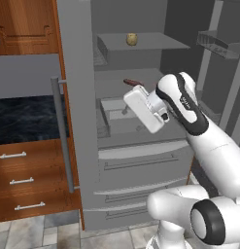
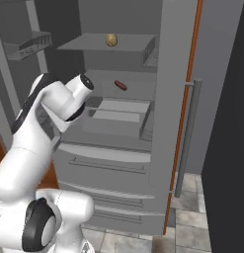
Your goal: Retrieve the sausage and cheese from the fridge and place them on the cutting board on the counter.
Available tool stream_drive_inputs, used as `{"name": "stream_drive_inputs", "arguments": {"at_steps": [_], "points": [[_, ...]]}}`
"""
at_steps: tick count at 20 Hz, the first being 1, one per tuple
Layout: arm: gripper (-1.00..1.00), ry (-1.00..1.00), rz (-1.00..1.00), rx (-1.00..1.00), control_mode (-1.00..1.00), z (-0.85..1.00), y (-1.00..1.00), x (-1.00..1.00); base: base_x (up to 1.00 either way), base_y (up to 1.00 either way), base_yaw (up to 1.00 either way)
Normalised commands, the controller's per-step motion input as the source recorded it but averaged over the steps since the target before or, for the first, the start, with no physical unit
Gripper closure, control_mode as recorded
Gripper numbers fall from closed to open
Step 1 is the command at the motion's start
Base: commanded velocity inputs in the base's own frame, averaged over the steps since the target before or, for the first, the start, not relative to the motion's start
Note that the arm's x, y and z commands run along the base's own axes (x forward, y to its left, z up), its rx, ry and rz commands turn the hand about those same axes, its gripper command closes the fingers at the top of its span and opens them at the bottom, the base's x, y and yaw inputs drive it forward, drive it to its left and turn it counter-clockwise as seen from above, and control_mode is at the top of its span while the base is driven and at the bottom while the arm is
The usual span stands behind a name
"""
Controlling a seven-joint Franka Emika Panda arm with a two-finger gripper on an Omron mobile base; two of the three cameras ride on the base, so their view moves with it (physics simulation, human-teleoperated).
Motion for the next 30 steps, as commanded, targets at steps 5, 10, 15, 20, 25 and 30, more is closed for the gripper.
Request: {"name": "stream_drive_inputs", "arguments": {"at_steps": [5, 10, 15, 20, 25, 30], "points": [[-1.0, -0.05, 0.0, -0.31, -1.0, -0.06, -0.58, 0.04, 0.0, 0.0, 0.0], [-1.0, -0.06, 0.07, -0.61, -1.0, -0.05, -0.32, -0.03, 0.0, 0.0, 0.0], [-1.0, -0.01, 0.11, -0.45, -1.0, -0.2, -0.47, -0.04, 0.0, 0.0, 0.0], [-1.0, -0.08, 0.03, -0.08, -1.0, -0.33, -0.3, -0.18, 0.0, 0.0, 0.0], [-1.0, 0.02, 0.0, -0.02, -1.0, -0.06, -0.01, -0.02, 0.0, 0.0, 0.0], [-1.0, 0.0, 0.0, 0.0, -1.0, 0.0, 0.0, 0.0, 0.0, 0.0, 0.0]]}}
